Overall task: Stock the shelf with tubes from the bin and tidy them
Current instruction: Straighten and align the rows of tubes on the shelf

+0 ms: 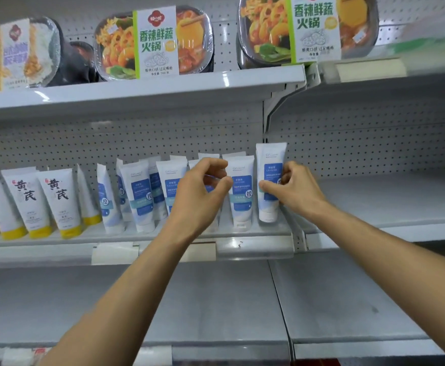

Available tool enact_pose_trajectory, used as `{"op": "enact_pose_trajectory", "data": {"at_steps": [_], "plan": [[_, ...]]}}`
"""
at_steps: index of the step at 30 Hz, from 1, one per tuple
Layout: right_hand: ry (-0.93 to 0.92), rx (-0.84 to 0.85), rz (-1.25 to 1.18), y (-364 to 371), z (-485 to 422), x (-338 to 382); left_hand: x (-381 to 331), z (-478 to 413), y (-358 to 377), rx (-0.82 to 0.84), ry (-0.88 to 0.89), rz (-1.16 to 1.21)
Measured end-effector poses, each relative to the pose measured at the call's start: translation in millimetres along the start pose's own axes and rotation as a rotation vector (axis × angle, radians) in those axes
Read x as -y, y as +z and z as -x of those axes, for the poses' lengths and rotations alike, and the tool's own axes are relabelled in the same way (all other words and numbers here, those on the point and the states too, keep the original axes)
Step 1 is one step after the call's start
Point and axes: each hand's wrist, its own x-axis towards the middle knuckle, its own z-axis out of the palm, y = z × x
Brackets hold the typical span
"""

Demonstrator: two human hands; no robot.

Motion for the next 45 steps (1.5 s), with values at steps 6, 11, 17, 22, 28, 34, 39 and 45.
{"op": "enact_pose_trajectory", "data": {"at_steps": [6, 11, 17, 22, 28, 34, 39, 45], "plan": [[0.026, 0.037, 0.101, 11, 2, -18, -3, -51, -23, 0.034, 0.139, -0.169], [0.026, 0.120, 0.125, 5, 2, -19, -2, -98, -28, 0.203, 0.166, -0.294], [-0.104, -0.055, 0.140, -38, -26, 3, -3, -140, -29, 0.396, 0.205, -0.423], [-0.104, 0.199, 0.261, -57, -87, 40, 1, -169, -12, 0.539, 0.125, -0.577], [-0.011, 0.506, 0.459, -36, -117, 38, 9, -185, 12, 0.763, 0.084, -0.724], [-0.083, 0.559, 0.459, -26, -123, 26, 18, -186, 25, 0.778, 0.126, -0.683], [-0.154, 0.531, 0.426, -25, -124, 22, 25, -188, 27, 0.783, 0.131, -0.582], [-0.153, 0.570, 0.371, -25, -127, 20, 30, -189, 25, 0.790, 0.127, -0.551]]}}
